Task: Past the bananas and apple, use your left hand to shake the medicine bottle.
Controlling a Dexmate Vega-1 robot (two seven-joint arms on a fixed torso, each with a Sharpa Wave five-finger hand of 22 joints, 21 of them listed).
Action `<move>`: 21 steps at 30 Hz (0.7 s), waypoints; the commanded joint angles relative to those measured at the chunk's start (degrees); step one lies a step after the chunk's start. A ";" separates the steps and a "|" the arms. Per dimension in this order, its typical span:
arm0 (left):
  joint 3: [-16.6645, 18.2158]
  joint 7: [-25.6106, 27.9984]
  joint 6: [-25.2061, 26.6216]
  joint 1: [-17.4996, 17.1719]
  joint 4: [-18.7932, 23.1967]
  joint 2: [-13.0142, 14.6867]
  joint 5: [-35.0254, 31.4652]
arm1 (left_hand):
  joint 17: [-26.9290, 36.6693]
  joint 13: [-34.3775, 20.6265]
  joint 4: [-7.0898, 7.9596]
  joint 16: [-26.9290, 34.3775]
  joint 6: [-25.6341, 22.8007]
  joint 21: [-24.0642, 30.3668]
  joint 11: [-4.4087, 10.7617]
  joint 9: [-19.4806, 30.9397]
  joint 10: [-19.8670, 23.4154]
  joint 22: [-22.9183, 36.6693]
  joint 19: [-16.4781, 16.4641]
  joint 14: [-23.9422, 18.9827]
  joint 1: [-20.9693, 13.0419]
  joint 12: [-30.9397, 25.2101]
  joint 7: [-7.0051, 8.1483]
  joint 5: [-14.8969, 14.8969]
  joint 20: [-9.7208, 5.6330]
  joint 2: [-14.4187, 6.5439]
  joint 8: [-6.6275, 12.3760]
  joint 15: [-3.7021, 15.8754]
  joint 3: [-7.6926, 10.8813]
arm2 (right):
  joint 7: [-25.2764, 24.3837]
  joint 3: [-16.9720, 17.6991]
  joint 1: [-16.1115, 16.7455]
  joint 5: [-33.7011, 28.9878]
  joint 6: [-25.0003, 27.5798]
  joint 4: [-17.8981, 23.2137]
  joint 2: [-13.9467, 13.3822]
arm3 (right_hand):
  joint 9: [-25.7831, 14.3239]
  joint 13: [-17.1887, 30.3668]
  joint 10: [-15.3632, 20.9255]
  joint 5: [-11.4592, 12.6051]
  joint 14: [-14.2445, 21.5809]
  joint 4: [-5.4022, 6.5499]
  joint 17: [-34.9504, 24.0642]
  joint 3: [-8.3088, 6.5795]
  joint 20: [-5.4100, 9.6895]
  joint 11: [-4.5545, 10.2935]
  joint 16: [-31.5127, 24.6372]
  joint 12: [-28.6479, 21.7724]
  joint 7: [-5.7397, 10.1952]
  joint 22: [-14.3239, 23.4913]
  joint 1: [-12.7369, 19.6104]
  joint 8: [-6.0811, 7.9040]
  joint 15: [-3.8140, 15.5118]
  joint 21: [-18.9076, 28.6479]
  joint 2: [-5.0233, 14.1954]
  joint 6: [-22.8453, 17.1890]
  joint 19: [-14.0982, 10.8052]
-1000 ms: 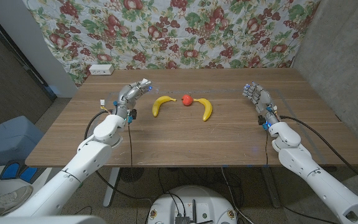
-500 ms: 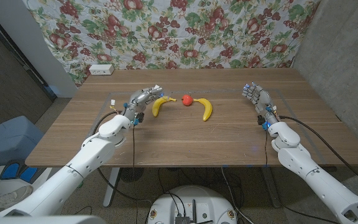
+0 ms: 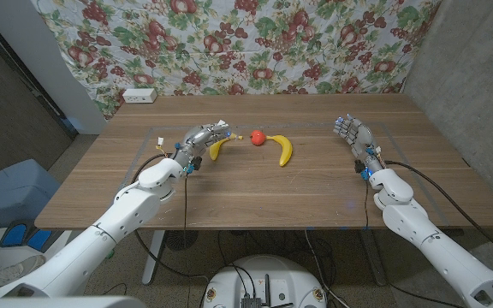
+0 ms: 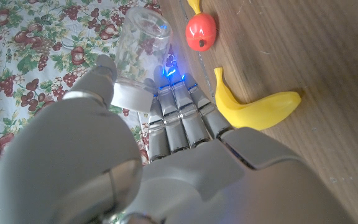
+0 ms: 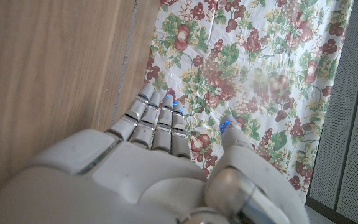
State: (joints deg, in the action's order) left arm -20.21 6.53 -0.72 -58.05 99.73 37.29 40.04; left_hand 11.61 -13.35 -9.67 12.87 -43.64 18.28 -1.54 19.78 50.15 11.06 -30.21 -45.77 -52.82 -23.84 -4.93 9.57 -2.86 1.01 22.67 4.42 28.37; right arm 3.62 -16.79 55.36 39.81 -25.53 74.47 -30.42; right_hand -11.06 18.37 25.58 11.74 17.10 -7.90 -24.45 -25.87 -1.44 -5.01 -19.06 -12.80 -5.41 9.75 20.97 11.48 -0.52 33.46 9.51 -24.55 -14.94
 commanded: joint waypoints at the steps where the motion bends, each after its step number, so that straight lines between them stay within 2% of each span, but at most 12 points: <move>1: 1.60 3.75 -3.31 -1.40 0.75 -0.74 -1.29 | 0.07 -7.75 0.10 -0.05 -5.81 0.23 10.74 1.43 11.97 0.21 0.22 -0.44 -10.92 -0.35 2.50 0.34 -0.54 -11.30 0.70 9.16 0.11 | 0.25 0.16 0.31 0.30 -0.25 0.05 0.01 | -0.30 0.12 0.13 0.34 0.30 -0.16 -0.11 -0.06 0.40 0.23 -0.43 -0.42 0.03 0.25 -0.33 0.24 0.06 -0.21 -0.20 -0.35 -0.49; 13: 5.10 10.10 -9.94 -3.31 1.01 -3.48 -4.47 | 0.12 -7.81 0.12 0.00 -5.77 0.33 10.81 1.47 12.06 0.20 0.23 -0.59 -10.98 -0.25 2.66 0.35 -0.52 -11.33 0.55 9.19 0.05 | 0.55 0.11 -0.15 0.22 -0.48 -0.41 0.14 | -0.30 0.09 0.21 0.34 0.23 -0.16 -0.12 -0.06 0.40 0.12 -0.42 -0.46 0.01 0.26 -0.31 0.26 0.16 -0.44 -0.20 -0.37 -0.56; 21: 6.50 11.79 -11.04 -4.07 1.16 -4.01 -5.37 | 0.10 -7.87 0.13 -0.10 -5.74 0.35 10.95 1.55 12.00 0.20 0.32 -0.52 -11.03 -0.15 2.64 0.36 -0.51 -11.36 0.47 9.16 0.06 | 0.15 0.14 -0.26 0.10 -0.16 -0.20 0.05 | -0.30 0.09 0.13 0.35 0.27 -0.17 -0.12 -0.07 0.41 0.06 -0.44 -0.43 0.01 0.26 -0.28 0.28 0.09 -0.59 -0.19 -0.42 -0.60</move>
State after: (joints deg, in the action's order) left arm -15.82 14.75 -8.60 -60.92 100.68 34.55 36.49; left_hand 11.60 -13.64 -9.68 12.87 -43.64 18.28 -1.54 19.78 50.15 11.06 -30.21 -45.79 -52.81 -23.96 -4.93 9.46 -2.86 1.01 22.68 4.46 28.21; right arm 3.96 -16.65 55.40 40.03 -25.93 74.34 -30.34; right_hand -11.06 18.37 25.58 11.74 17.10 -7.90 -24.45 -25.87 -1.03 -5.01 -19.29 -12.80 -5.41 9.75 20.97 11.48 -0.52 33.24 9.51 -24.55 -15.34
